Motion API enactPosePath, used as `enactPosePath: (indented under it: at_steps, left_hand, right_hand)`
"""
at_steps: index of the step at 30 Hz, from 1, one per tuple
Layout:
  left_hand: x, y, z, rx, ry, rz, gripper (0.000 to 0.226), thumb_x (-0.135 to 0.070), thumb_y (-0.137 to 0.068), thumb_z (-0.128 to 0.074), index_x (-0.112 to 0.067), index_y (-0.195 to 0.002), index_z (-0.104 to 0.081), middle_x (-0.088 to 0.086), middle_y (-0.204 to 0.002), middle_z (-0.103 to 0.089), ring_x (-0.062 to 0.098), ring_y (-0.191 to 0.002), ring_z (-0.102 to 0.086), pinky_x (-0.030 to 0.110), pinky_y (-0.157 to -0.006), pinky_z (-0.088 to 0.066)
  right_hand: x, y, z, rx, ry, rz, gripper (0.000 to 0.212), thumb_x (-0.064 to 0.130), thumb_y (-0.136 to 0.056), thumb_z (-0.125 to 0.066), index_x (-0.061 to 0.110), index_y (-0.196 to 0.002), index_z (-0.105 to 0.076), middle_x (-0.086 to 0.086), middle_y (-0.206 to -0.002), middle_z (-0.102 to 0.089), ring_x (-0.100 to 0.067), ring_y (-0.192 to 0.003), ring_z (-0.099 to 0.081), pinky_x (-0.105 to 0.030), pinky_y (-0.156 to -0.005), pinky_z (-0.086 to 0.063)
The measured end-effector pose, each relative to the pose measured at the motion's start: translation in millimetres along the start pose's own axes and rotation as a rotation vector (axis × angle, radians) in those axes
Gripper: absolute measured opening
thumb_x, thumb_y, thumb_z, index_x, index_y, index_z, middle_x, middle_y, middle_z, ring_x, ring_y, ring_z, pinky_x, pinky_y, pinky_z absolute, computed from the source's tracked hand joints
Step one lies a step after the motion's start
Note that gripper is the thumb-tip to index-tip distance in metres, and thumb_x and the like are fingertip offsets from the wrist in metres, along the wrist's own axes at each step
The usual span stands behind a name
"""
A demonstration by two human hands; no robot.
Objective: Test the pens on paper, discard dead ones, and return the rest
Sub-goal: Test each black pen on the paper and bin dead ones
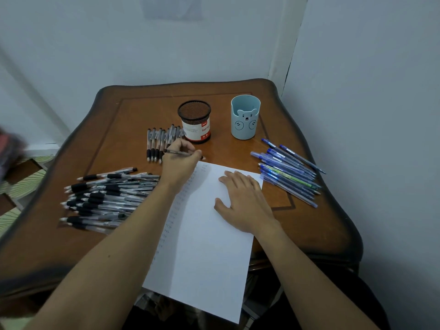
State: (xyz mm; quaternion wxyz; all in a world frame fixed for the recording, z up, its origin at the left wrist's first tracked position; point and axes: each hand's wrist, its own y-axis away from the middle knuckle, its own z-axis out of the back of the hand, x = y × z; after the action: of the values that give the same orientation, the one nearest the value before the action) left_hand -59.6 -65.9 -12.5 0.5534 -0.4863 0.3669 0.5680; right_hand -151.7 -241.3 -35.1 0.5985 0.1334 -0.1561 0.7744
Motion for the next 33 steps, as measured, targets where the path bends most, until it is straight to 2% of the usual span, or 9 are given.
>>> enactPosePath:
  at_steps: [2, 4, 7, 12, 14, 16, 20, 26, 33]
  left_hand:
    - [2.0, -4.6, -3.1, 0.056, 0.042, 0.01, 0.003, -0.001, -0.092, -0.063, -0.004, -0.091, -0.063, 0.014, -0.085, -0.071, 0.019, -0.075, -0.072, 0.037, -0.076, -0.06]
    - [4.3, -10.3, -4.9, 0.097, 0.011, 0.011, 0.006, -0.006, -0.09, -0.069, -0.001, -0.093, -0.067, 0.014, -0.087, -0.074, 0.021, -0.08, -0.075, 0.038, -0.08, -0.062]
    - [8.7, -17.2, -8.1, 0.097, -0.062, 0.003, 0.017, -0.013, -0.084, -0.08, -0.002, -0.088, -0.067, 0.013, -0.083, -0.073, 0.024, -0.073, -0.074, 0.037, -0.065, -0.062]
    - [12.2, -20.6, -14.2, 0.002, -0.094, 0.013, 0.016, 0.003, -0.081, -0.069, 0.006, -0.069, -0.058, 0.013, -0.06, -0.067, 0.023, -0.049, -0.064, 0.031, -0.05, -0.051]
    - [13.9, -21.6, -14.8, -0.043, -0.117, 0.013, 0.018, 0.009, -0.071, -0.061, 0.007, -0.06, -0.048, 0.014, -0.051, -0.054, 0.02, -0.046, -0.051, 0.028, -0.052, -0.044]
    - [15.7, -22.4, -14.1, -0.036, -0.139, -0.008, 0.022, 0.012, -0.067, -0.056, 0.003, -0.056, -0.039, 0.013, -0.053, -0.042, 0.022, -0.054, -0.04, 0.032, -0.058, -0.039]
    - [16.0, -21.9, -14.7, -0.027, -0.168, -0.022, 0.036, 0.017, -0.067, -0.05, -0.01, -0.052, -0.032, 0.008, -0.054, -0.033, 0.02, -0.058, -0.032, 0.034, -0.06, -0.032]
    - [21.0, -23.2, -14.9, 0.01, -0.206, -0.06, 0.015, 0.017, -0.068, -0.048, 0.008, -0.06, -0.038, 0.012, -0.059, -0.038, 0.022, -0.061, -0.035, 0.036, -0.059, -0.032]
    - [25.8, -26.0, -14.9, 0.03, -0.263, -0.093, 0.02, 0.015, -0.068, -0.045, 0.0, -0.059, -0.034, 0.012, -0.059, -0.034, 0.023, -0.061, -0.032, 0.035, -0.061, -0.03]
  right_hand:
    - [-0.4, -0.5, -0.7, -0.002, 0.004, 0.001, 0.059, 0.049, -0.098, -0.043, 0.024, -0.151, -0.036, 0.004, -0.162, -0.028, -0.014, -0.15, -0.016, -0.036, -0.123, -0.004]
    - [-0.3, -0.6, -0.7, 0.0, 0.003, -0.001, 0.059, 0.049, -0.098, -0.043, 0.024, -0.151, -0.036, 0.004, -0.162, -0.027, -0.014, -0.151, -0.015, -0.037, -0.123, -0.004]
    - [-0.3, -0.3, -0.3, 0.005, 0.001, 0.001, 0.059, 0.049, -0.098, -0.042, 0.023, -0.151, -0.035, 0.003, -0.162, -0.026, -0.014, -0.151, -0.014, -0.038, -0.123, -0.004]
    - [-0.6, 0.0, -1.3, -0.006, 0.001, 0.007, 0.059, 0.048, -0.098, -0.043, 0.023, -0.151, -0.036, 0.003, -0.162, -0.027, -0.014, -0.151, -0.014, -0.038, -0.123, -0.004]
    - [-1.0, -0.2, -1.9, -0.01, 0.005, 0.006, 0.059, 0.048, -0.098, -0.043, 0.022, -0.151, -0.036, 0.003, -0.162, -0.027, -0.014, -0.151, -0.014, -0.037, -0.123, -0.004]
    - [-1.1, -0.3, -2.5, -0.013, 0.006, 0.007, 0.059, 0.048, -0.097, -0.042, 0.022, -0.15, -0.037, 0.003, -0.162, -0.027, -0.014, -0.15, -0.015, -0.038, -0.123, -0.004]
    - [-0.8, -0.6, -3.3, -0.01, 0.001, 0.009, 0.059, 0.048, -0.097, -0.042, 0.022, -0.15, -0.037, 0.003, -0.161, -0.028, -0.014, -0.15, -0.015, -0.038, -0.123, -0.004]
    - [-1.5, -0.7, -2.8, -0.004, -0.003, 0.007, 0.06, 0.049, -0.097, -0.043, 0.022, -0.151, -0.036, 0.002, -0.162, -0.027, -0.015, -0.151, -0.015, -0.038, -0.123, -0.004]
    - [-1.3, -0.7, -2.3, -0.005, -0.007, 0.008, 0.06, 0.049, -0.097, -0.042, 0.022, -0.151, -0.037, 0.001, -0.162, -0.028, -0.016, -0.151, -0.016, -0.04, -0.123, -0.006]
